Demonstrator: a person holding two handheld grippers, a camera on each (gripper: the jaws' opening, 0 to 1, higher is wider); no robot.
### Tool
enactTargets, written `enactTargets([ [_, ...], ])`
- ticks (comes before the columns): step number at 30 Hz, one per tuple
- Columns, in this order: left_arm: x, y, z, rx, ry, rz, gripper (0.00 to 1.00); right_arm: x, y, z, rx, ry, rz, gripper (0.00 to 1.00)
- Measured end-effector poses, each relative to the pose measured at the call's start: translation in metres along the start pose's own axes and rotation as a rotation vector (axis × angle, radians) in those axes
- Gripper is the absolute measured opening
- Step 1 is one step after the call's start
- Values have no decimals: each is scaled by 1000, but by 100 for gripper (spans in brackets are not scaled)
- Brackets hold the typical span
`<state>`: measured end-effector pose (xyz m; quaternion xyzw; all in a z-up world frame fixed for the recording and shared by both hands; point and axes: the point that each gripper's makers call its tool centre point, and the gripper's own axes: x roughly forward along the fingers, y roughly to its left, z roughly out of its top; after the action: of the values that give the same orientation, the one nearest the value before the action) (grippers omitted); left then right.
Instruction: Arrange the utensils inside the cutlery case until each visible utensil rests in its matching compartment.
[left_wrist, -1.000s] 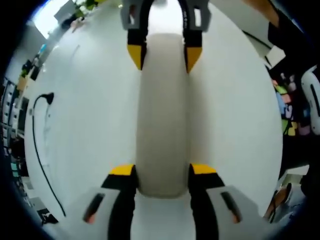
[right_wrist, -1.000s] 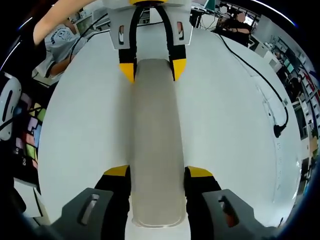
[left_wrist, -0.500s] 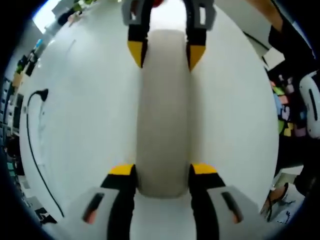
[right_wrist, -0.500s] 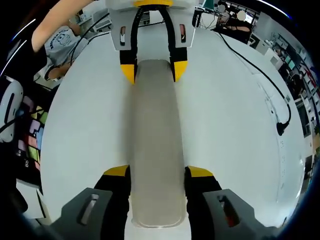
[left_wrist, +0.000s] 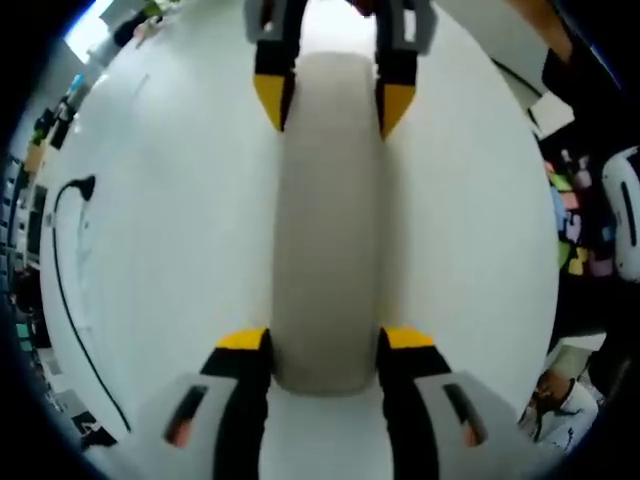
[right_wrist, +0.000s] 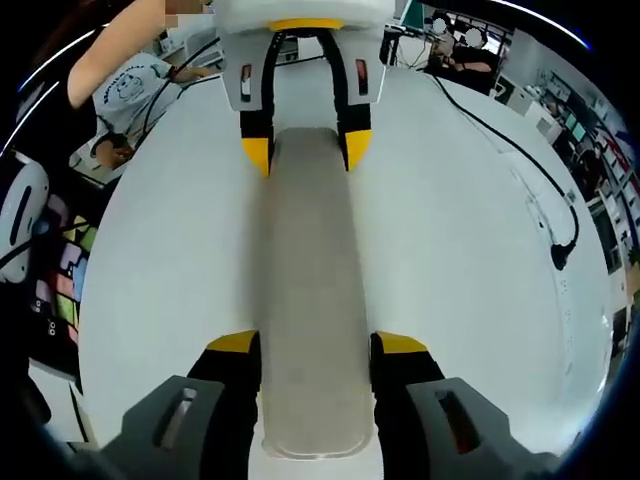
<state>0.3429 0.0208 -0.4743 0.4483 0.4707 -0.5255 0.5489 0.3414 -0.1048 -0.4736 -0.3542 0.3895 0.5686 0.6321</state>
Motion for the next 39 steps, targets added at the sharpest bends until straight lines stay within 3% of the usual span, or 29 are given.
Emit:
enactTargets([
  [7, -2, 10, -1, -28, -32, 63, 57, 0, 0, 0, 13, -2, -7, 45],
  [14, -4, 10, -1, -26, -48, 99, 59, 0, 0, 0, 18, -8, -11, 45],
  [18, -4, 4, -1, -11, -70, 93, 52, 1, 0, 0, 12, -9, -8, 45],
  [23, -5, 4, 0, 12, -84, 139, 52, 1, 0, 0, 9, 1, -7, 45],
  [28, -8, 12, -1, -15, -81, 176, 60, 0, 0, -1, 14, -22, -7, 45],
  [31, -8, 11, -1, -16, -85, 176, 59, 0, -1, 0, 9, -52, -8, 45],
  [34, -13, 22, 1, 4, -89, 256, 72, 0, -1, 1, 18, -61, -12, 45],
  [36, -12, 18, 0, -1, -95, 241, 79, -2, -2, 0, 14, -53, -18, 45],
  [37, -10, 12, -1, -26, -93, 212, 79, -3, -2, -1, 28, -49, -18, 45],
  [39, -10, 9, 0, -45, -110, 214, 81, -8, -3, 0, 35, -45, -23, 44],
])
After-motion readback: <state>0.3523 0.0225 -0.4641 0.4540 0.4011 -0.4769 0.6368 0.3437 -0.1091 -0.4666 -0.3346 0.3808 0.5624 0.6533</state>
